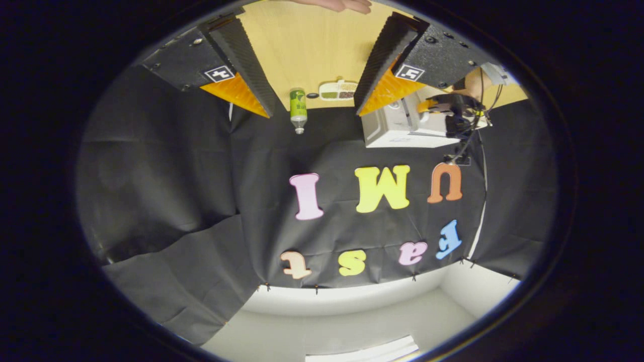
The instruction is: Open the microwave oven with the left hand, put the food in, and close the microwave oven.
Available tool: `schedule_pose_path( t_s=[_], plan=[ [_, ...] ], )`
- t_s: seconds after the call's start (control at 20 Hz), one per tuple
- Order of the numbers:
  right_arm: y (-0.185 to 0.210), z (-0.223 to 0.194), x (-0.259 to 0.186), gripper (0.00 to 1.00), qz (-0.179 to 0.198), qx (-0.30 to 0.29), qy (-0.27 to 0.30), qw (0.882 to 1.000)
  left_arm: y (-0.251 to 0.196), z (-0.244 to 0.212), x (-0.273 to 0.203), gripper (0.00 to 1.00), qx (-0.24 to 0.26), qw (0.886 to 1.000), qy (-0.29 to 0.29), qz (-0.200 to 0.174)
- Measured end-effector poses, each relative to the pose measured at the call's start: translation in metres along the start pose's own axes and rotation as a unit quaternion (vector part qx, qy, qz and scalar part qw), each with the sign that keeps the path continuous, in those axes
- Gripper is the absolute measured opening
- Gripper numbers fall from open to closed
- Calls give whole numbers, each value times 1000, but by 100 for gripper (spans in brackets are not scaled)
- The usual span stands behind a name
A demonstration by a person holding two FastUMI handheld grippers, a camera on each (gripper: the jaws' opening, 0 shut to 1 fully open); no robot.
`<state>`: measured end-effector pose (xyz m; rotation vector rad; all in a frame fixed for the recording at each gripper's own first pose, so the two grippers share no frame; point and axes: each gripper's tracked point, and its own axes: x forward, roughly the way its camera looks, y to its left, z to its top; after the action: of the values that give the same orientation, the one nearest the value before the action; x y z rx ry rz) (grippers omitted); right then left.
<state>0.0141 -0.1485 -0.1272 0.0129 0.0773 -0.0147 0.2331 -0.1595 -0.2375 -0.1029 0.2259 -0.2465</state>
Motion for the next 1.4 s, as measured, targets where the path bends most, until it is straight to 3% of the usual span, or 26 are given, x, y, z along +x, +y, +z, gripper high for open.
schedule_pose_path(
  t_s=[0.05,0.1,0.15,0.2,0.25,0.3,0.35,0.45,0.5,0.55,0.65,0.7,0.75,0.8,0.85,1.15,1.2,1.25,1.3,1.35,1.4],
  plan=[
    [3,2,-4,100,1,-1,3,1000,2,0,-10,11,-2,1000,-3,-4],
    [7,3,-6,92,2,-1,6,1000,5,-2,-21,10,4,1000,-1,-5],
    [12,4,-9,92,6,0,9,1000,7,-3,-32,11,12,1000,-5,-6],
    [18,6,-12,100,11,0,11,1000,11,-4,-42,11,16,1000,-6,-8],
    [24,8,-16,100,16,1,12,1000,13,-7,-51,10,13,1000,-6,-12],
    [28,11,-19,92,18,1,13,1000,17,-9,-61,10,5,1000,-6,-17],
    [32,13,-22,100,19,0,14,1000,19,-11,-70,10,-2,1000,-6,-23],
    [41,17,-26,100,23,-1,15,1000,26,-12,-88,11,2,1000,-7,-30],
    [46,19,-26,92,25,-2,17,1000,30,-13,-96,11,7,999,-6,-31],
    [50,19,-27,100,27,-2,18,999,36,-16,-105,11,7,999,-6,-31],
    [61,20,-24,100,32,4,24,999,44,-19,-120,10,-1,999,-8,-34],
    [68,20,-23,92,37,8,27,999,49,-20,-129,11,0,999,-10,-35],
    [75,18,-21,92,41,10,31,999,55,-21,-136,11,3,999,-11,-36],
    [81,18,-19,92,45,10,34,998,61,-22,-145,11,5,999,-14,-34],
    [87,16,-17,100,48,8,37,998,68,-24,-152,10,5,999,-14,-31],
    [128,6,-11,100,69,-9,48,996,115,-33,-193,12,2,1000,-15,0],
    [134,5,-10,92,74,-12,48,996,127,-35,-200,17,-2,1000,-9,13],
    [139,5,-9,92,77,-15,49,996,140,-35,-210,21,1,999,-7,32],
    [144,4,-8,100,80,-17,48,995,157,-35,-222,37,12,998,-3,56],
    [148,2,-6,100,83,-18,50,995,175,-32,-236,44,23,996,-6,85],
    [151,0,-2,100,86,-19,53,995,185,-34,-250,70,26,994,-5,102]
  ],
)
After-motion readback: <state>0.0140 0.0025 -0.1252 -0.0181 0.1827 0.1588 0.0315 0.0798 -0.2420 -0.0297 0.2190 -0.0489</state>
